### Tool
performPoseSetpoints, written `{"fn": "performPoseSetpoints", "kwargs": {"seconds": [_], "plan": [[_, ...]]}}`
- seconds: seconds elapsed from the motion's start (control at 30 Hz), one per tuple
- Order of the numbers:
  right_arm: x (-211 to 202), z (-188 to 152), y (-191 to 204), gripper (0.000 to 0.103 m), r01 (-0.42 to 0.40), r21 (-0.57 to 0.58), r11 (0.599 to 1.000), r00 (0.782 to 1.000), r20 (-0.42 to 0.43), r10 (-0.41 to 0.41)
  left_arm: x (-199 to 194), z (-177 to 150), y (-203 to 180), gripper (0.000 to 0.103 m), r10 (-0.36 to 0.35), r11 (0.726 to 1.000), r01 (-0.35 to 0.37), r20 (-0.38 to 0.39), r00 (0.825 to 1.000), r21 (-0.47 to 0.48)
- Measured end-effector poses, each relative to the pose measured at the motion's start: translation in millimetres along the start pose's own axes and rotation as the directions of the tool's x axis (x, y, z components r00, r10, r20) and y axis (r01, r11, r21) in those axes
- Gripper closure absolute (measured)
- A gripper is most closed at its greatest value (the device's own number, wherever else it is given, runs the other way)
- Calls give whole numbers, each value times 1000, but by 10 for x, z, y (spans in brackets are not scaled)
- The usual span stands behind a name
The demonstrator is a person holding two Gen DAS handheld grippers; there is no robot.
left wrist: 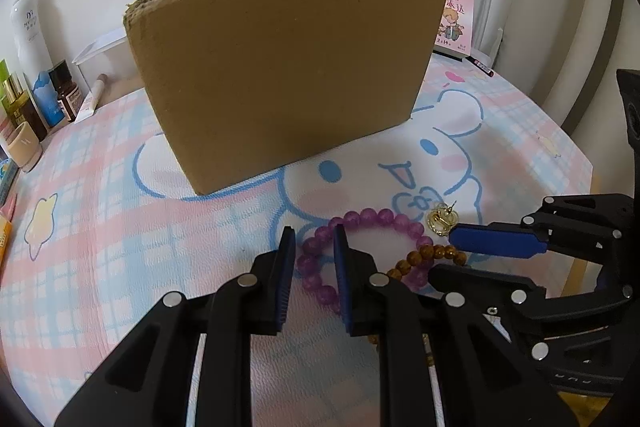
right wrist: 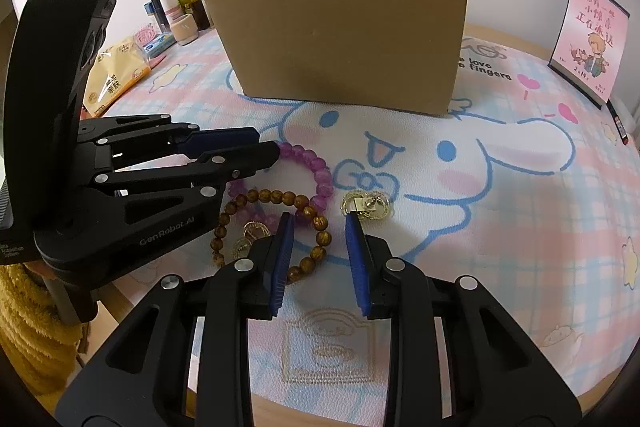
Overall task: Organize jewelry
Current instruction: 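Grasp purple bead bracelet with left gripper while right gripper grasps amber bracelet, then lift the purple and amber bracelets and carry both over the box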
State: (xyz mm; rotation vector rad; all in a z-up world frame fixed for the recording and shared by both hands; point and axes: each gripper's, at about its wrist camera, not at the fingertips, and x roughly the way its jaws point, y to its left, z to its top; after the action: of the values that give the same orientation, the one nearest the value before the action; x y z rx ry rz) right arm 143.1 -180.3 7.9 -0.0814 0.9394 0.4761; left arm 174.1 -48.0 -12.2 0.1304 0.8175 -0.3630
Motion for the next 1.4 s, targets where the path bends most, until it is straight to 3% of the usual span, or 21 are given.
{"fn": "performPoseSetpoints", "kwargs": {"seconds": [0.27, 0.5, 0.6, 1.03, 1.4], "plan": [[7, -5, 26, 78, 11, -12, 1000, 1000, 5, -11, -5, -30, -78, 81, 35, 997, -35, 4, 999, 67], [31, -43, 118, 83, 81, -67, 994, 997, 23, -79, 11, -1, -91, 81, 37, 996, -36, -18, 999, 76], [27, -51, 120, 93, 89, -73, 993, 996, 38, -86, 3, -7, -76, 92, 56, 996, -55, -13, 998, 68], [-124, -56, 117, 96, 3, -58, 998, 998, 65, 1, -82, -37, 3, 94, 20, 999, -21, 9, 1000, 32], [-395, -24, 286, 96, -68, -64, 996, 987, 140, 77, -427, 34, -5, 94, -9, 1000, 7, 94, 996, 26]]}}
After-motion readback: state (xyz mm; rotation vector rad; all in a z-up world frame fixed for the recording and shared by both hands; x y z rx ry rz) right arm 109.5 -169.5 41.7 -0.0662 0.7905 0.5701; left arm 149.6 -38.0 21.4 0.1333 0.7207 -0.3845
